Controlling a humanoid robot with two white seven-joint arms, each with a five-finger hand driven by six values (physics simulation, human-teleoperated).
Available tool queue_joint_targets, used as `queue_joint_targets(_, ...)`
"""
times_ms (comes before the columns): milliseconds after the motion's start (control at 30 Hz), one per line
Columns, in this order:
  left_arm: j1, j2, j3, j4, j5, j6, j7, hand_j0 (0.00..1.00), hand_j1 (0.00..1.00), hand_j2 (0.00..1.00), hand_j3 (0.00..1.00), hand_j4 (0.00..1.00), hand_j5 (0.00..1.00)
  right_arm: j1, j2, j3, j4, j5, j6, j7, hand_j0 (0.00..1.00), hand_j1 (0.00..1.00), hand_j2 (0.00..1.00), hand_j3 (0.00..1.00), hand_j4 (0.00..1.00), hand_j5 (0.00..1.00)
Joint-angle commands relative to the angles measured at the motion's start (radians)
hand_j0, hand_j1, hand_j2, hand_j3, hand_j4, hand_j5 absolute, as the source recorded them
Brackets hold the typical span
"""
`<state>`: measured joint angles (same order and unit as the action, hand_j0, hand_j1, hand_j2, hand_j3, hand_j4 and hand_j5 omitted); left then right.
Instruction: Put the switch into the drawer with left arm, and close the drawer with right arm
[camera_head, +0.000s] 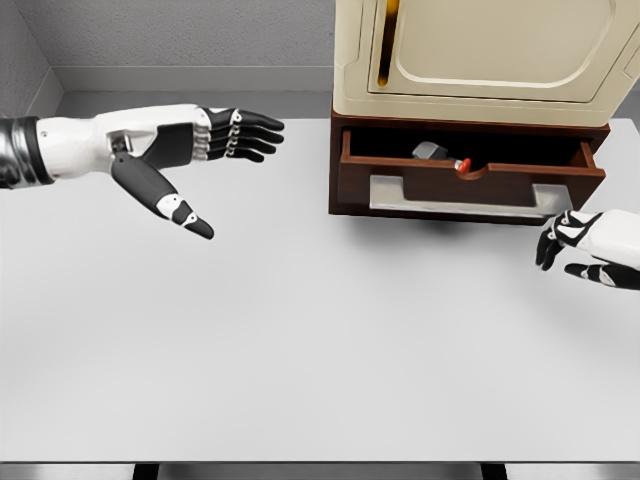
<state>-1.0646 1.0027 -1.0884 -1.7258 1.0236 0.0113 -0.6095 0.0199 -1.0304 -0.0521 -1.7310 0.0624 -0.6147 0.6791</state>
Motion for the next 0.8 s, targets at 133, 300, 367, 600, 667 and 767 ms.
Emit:
queue_joint_targets(133, -0.032, -0.036, -0.004, 0.018, -0.172, 0.003, -0.001, 1.0, 1.0, 1.0, 1.0, 1.0, 1.0, -0.009, 0.007, 0.021, 0.016, -0.24, 0.004, -0.068, 0.53, 0.53, 0.53, 0.53, 0.53, 0.53)
queue_joint_targets(300, -0.133, -0.081, -0.091, 0.031, -0.451, 0.009, -0.001, 1.0, 1.0, 1.0, 1.0, 1.0, 1.0, 0.034, -0.002, -0.046, 0.099, -0.282, 0.004, -0.068, 0.55, 0.55, 0.55, 0.55, 0.55, 0.55)
queue_joint_targets(367, -0.143, -0.104, -0.105, 0.057, -0.689, 0.001, -0.001, 1.0, 1.0, 1.0, 1.0, 1.0, 1.0, 0.1, -0.011, -0.109, 0.096, -0.282, 0.004, -0.068, 0.55, 0.55, 0.55, 0.55, 0.55, 0.55)
queue_joint_targets(600, -0.181, -0.087, -0.148, 0.143, -1.051, -0.028, -0.001, 1.0, 1.0, 1.0, 1.0, 1.0, 1.0, 0.169, -0.036, -0.115, -0.021, -0.271, 0.004, -0.068, 0.55, 0.55, 0.55, 0.55, 0.55, 0.55)
queue_joint_targets(667, -0.178, -0.019, -0.146, 0.097, -1.033, -0.059, -0.001, 1.0, 1.0, 1.0, 1.0, 1.0, 1.0, 0.18, -0.049, -0.104, -0.028, -0.266, 0.004, -0.068, 0.54, 0.54, 0.54, 0.54, 0.54, 0.54)
queue_joint_targets(767, -0.143, 0.106, -0.153, 0.087, -1.028, -0.401, -0.001, 1.0, 1.0, 1.0, 1.0, 1.0, 1.0, 0.164, -0.072, -0.069, -0.028, -0.26, 0.004, -0.068, 0.54, 0.54, 0.54, 0.54, 0.54, 0.54)
